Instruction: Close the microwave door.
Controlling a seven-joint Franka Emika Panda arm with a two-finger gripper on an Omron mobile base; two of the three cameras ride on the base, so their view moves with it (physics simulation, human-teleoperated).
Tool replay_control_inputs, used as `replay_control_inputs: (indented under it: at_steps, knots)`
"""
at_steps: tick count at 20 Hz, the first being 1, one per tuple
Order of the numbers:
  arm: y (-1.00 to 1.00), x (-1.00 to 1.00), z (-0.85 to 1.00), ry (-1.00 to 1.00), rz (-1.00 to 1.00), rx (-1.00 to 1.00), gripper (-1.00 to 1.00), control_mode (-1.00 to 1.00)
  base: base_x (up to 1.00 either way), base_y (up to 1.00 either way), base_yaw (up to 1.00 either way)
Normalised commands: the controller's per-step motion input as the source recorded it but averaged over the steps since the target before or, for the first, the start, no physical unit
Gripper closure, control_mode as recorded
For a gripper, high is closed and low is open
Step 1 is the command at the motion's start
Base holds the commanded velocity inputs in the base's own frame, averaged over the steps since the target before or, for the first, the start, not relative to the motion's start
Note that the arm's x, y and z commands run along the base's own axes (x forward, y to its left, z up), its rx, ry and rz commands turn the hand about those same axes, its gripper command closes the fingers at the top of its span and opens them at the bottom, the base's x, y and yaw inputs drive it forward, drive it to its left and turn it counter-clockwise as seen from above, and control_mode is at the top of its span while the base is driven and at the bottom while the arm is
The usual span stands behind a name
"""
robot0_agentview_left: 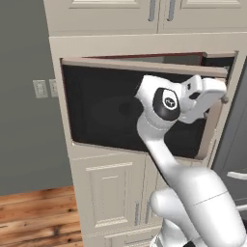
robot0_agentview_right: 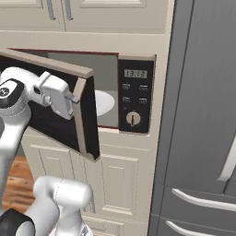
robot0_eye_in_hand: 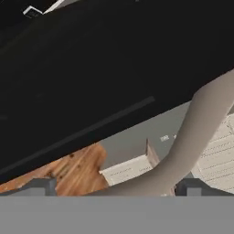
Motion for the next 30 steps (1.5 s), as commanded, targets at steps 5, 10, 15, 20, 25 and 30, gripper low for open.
replay_control_inputs:
  at_steps: [5,10,15,20,25,30]
  knots:
    - [-0.56,1.0,-0.22,0.0,0.05,0.23,-1.0,-1.0,0.0,0.0,0.0]
    - [-0.53,1.0,-0.18,-0.01,0.15,0.25,-1.0,-1.0,0.0,0.0,0.0]
    - [-0.42,1.0,-0.21,-0.06,0.19,0.25,-1.0,-1.0,0.0,0.0,0.0]
    - [-0.54,0.81,-0.28,-0.15,0.29,0.31,-1.0,-1.0,0.0,0.0,0.0]
    - [-0.62,0.08,-0.31,-0.28,0.36,0.35,-1.0,-1.0,0.0,0.0,0.0]
    - [-0.71,0.0,-0.06,-0.22,0.44,0.33,-1.0,-1.0,0.0,0.0,0.0]
